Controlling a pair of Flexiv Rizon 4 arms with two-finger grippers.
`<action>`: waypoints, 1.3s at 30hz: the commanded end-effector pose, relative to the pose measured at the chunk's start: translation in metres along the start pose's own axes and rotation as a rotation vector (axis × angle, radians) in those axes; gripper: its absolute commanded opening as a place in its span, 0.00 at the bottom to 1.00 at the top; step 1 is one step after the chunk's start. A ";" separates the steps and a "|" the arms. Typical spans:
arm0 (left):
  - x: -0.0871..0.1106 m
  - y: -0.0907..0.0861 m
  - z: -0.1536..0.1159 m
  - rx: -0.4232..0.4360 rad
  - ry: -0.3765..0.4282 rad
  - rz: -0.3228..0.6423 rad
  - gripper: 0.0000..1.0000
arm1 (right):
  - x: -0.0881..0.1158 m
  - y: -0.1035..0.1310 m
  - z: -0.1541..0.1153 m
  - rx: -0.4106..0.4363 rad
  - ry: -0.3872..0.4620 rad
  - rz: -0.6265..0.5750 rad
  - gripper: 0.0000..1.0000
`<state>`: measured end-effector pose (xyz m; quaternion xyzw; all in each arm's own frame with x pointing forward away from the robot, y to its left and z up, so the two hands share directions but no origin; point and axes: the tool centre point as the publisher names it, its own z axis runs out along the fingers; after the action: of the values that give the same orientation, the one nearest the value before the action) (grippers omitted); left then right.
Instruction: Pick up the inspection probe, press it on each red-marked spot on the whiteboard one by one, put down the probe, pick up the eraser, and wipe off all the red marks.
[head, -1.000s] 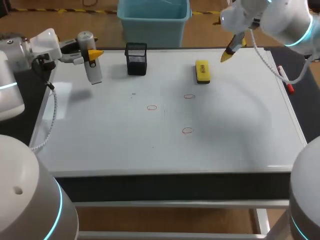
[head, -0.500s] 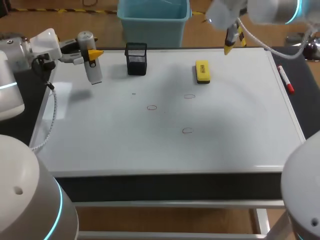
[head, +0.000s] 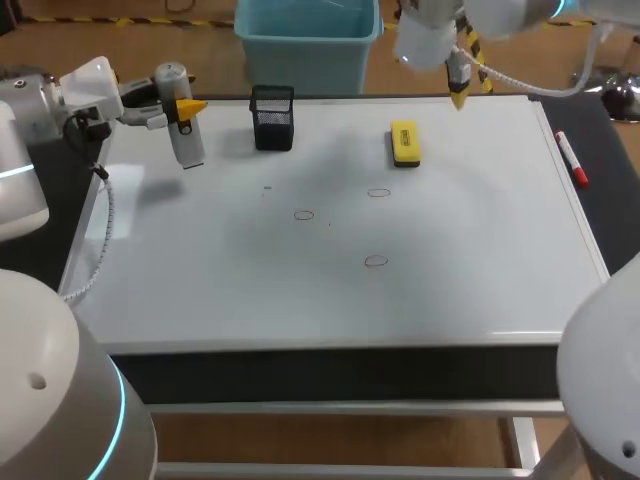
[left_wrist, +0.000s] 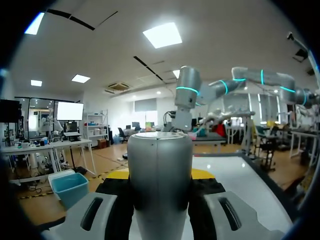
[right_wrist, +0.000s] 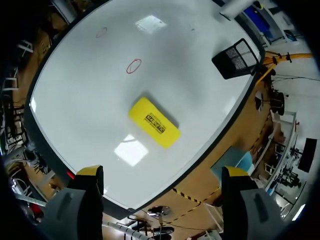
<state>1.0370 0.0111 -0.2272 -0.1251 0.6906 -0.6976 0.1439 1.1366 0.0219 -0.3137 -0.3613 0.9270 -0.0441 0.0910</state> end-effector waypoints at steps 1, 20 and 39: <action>0.000 0.000 0.001 0.004 -0.002 0.002 0.00 | -0.002 -0.005 0.008 -0.045 0.182 -0.024 1.00; 0.000 0.000 0.001 0.004 -0.002 0.002 0.00 | 0.006 0.016 0.034 -0.205 -0.067 -0.396 1.00; 0.000 0.000 0.001 0.004 -0.002 0.002 0.00 | 0.010 0.038 0.042 -0.255 -0.089 -0.716 1.00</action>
<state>1.0370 0.0112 -0.2273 -0.1251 0.6906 -0.6976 0.1440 1.1141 0.0434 -0.3622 -0.6631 0.7435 0.0586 0.0634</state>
